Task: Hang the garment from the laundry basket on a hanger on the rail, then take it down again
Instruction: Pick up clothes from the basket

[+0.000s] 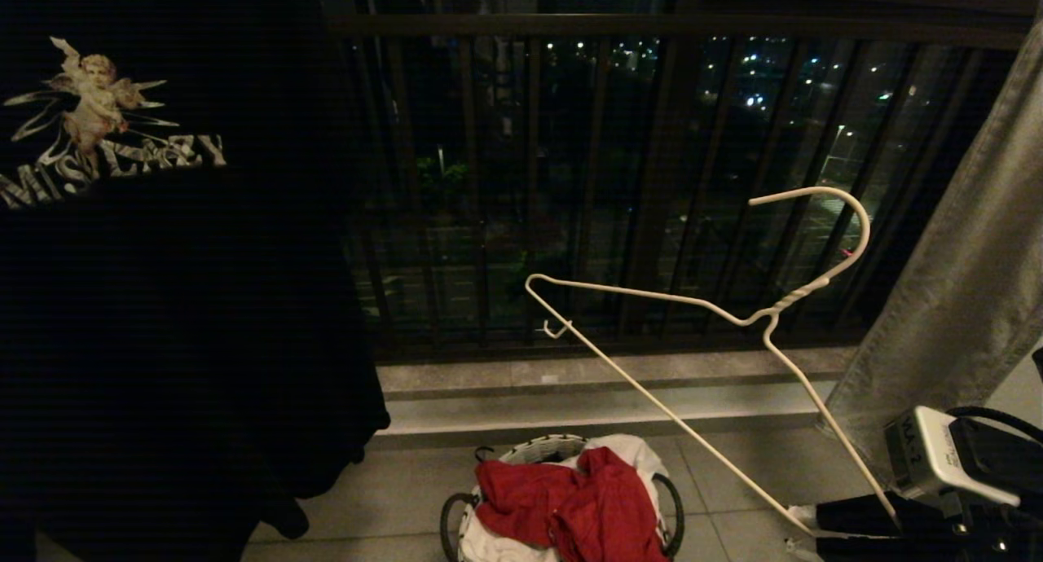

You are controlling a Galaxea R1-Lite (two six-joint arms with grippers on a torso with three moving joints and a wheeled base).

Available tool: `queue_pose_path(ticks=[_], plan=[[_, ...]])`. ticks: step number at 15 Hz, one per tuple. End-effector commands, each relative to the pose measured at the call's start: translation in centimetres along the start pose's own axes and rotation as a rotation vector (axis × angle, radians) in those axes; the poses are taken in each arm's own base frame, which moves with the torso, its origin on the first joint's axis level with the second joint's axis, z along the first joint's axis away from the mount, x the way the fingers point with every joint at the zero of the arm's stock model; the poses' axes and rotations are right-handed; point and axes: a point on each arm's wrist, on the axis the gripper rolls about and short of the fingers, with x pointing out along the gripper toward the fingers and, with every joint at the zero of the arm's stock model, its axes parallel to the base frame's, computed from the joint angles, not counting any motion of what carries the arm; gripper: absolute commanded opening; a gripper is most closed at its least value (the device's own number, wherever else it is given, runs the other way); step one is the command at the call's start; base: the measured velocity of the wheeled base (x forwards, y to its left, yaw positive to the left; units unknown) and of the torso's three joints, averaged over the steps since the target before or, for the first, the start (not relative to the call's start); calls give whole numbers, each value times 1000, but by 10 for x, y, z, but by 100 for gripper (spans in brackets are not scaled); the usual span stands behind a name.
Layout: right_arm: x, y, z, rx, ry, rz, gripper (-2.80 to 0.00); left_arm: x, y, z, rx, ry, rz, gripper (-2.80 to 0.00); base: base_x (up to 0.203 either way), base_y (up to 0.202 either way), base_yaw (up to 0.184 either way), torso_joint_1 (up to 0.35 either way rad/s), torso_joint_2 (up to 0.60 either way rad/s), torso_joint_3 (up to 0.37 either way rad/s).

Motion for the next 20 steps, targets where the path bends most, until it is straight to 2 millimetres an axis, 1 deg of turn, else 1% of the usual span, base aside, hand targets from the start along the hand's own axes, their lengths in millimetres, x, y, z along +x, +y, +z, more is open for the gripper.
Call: queue_pose_path(ticks=[1,6,12,20], plan=[[0,0,0,-3,-1,5,-280,0,0,0,-1,-2,0,-280,0,0,0,-140,470,328],[0,0,0,-6,-3,3,-280,0,0,0,0,1,0,-280,0,0,0,-116,460,337],[-2,1,0,-12,-7,-1,-280,0,0,0,0,-1,0,-280,0,0,0,-46,405,358],[-2,1,1,0,-9,-1,-280,0,0,0,0,1,0,-280,0,0,0,-2,37,33]])
